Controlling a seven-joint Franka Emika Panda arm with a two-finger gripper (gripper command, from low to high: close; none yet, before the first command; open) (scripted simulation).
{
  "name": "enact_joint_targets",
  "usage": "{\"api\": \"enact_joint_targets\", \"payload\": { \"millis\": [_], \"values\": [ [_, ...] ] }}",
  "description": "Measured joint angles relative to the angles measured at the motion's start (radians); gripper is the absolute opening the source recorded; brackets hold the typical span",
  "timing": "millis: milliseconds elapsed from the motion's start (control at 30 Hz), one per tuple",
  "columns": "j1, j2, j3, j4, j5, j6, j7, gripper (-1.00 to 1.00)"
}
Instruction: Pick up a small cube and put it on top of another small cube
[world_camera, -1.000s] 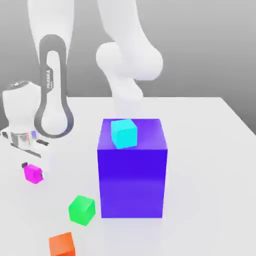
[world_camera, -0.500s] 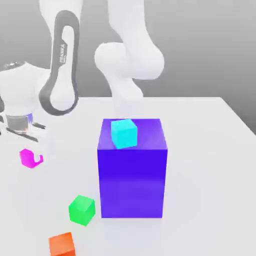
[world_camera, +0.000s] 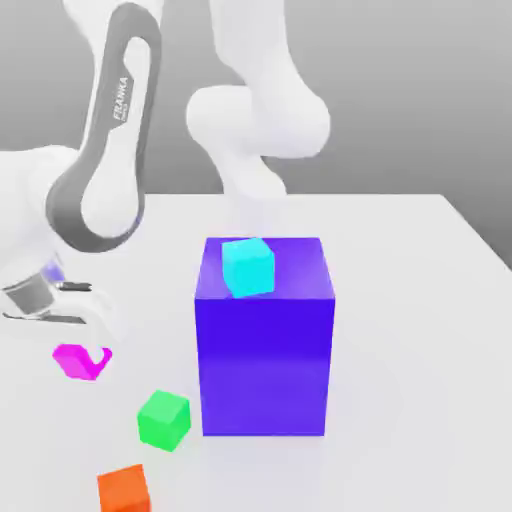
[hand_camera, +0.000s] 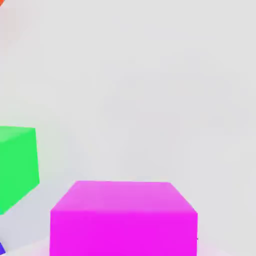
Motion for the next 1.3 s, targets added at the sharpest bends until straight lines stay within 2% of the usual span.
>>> {"api": "enact_joint_targets", "payload": {
  "millis": [400, 767, 867, 1033, 1133, 1300],
  "values": [
    [0.074, 0.061, 0.134, 0.252, 0.105, -0.443, -0.01, -1.0],
    [0.112, 0.035, 0.221, 0.472, 0.164, -0.86, -0.038, -1.0],
    [0.112, 0.017, 0.23, 0.5, 0.138, -0.955, -0.068, -1.0],
    [0.096, -0.013, 0.227, 0.474, 0.008, -1.032, -0.256, -1.0],
    [0.083, -0.032, 0.222, 0.428, -0.073, -1.009, -0.386, -1.0],
    [0.06, -0.056, 0.217, 0.32, -0.181, -0.881, -0.593, -1.0]
  ]
}}
